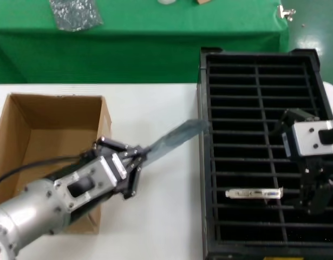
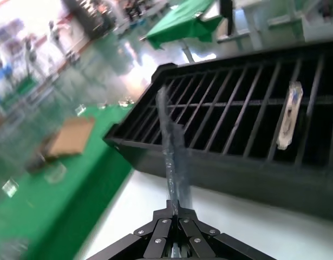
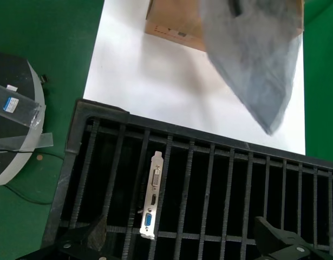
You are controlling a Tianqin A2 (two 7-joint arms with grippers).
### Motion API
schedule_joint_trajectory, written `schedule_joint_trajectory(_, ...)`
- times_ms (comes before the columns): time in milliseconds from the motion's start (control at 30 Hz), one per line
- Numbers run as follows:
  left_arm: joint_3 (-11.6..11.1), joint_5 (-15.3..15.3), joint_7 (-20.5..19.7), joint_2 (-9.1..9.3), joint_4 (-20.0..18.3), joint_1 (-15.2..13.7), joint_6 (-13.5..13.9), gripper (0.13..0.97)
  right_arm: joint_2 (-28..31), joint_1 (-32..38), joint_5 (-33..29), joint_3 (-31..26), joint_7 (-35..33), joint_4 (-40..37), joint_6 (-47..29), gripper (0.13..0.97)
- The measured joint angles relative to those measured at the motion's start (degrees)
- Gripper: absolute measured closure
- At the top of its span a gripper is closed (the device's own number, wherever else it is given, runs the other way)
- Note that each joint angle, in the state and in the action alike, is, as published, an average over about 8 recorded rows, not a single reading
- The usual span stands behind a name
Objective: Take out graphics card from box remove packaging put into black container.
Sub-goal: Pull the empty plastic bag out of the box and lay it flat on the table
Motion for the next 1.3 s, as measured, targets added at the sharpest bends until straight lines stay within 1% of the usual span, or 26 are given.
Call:
schedule_joint_trajectory(133, -3.3, 4.6, -9.5, 8.21, 1.8, -1.7, 8.1, 0.958, 0.0, 0.0, 0.0, 0.0, 0.0, 0.0, 0.0, 0.161)
schedule_joint_trajectory(200, -4.7, 6.8, -14.5, 11.44, 3.1, -2.2, 10.8, 0.958, 0.0, 0.0, 0.0, 0.0, 0.0, 0.0, 0.0, 0.144)
schedule_joint_trajectory(267, -5.5, 8.8, -19.2, 13.65, 4.6, -2.4, 12.2, 0.958, 0.0, 0.0, 0.0, 0.0, 0.0, 0.0, 0.0, 0.136)
schedule_joint_trajectory(367, -5.9, 11.6, -26.5, 15.49, 6.6, -2.2, 12.0, 0.958, 0.0, 0.0, 0.0, -0.1, 0.0, 0.0, 0.0, 0.133)
schedule_joint_trajectory(500, -5.2, 15.5, -36.0, 16.56, 8.5, -1.9, 9.6, 0.958, 0.0, 0.0, 0.0, -0.1, 0.0, 0.0, 0.0, 0.130)
schedule_joint_trajectory(667, -3.7, 20.6, -46.8, 17.01, 10.2, -2.0, 5.7, 0.958, 0.0, 0.1, 0.0, -0.1, 0.0, 0.0, 0.1, 0.129)
schedule_joint_trajectory(767, -2.7, 22.6, -51.7, 17.11, 11.3, -2.3, 3.2, 0.958, 0.0, 0.1, 0.0, -0.1, 0.0, 0.0, 0.1, 0.129)
schedule_joint_trajectory(833, -2.1, 23.2, -53.8, 17.14, 12.2, -2.6, 1.5, 0.951, 0.0, 0.1, 0.0, -0.1, 0.0, 0.0, 0.1, 0.129)
schedule_joint_trajectory(933, -1.4, 23.0, -55.1, 17.17, 13.3, -3.2, -0.4, 0.940, 0.0, 0.1, 0.1, -0.1, 0.0, 0.0, 0.1, 0.129)
schedule_joint_trajectory(1033, -1.0, 22.1, -54.3, 17.14, 13.9, -3.8, -1.2, 0.930, 0.1, 0.1, 0.1, -0.1, 0.0, 0.0, 0.1, 0.129)
schedule_joint_trajectory(1067, -0.8, 21.8, -53.7, 17.10, 13.9, -3.9, -1.2, 0.930, 0.1, 0.1, 0.1, -0.1, 0.0, 0.0, 0.1, 0.129)
schedule_joint_trajectory(1167, -0.4, 21.0, -51.3, 16.88, 13.7, -4.2, -0.9, 0.894, 0.1, 0.1, 0.1, -0.1, 0.0, 0.0, 0.1, 0.129)
schedule_joint_trajectory(1300, 0.3, 20.5, -47.1, 16.06, 11.6, -4.5, -0.5, 0.847, 0.1, 0.1, 0.1, -0.1, 0.0, 0.0, 0.1, 0.129)
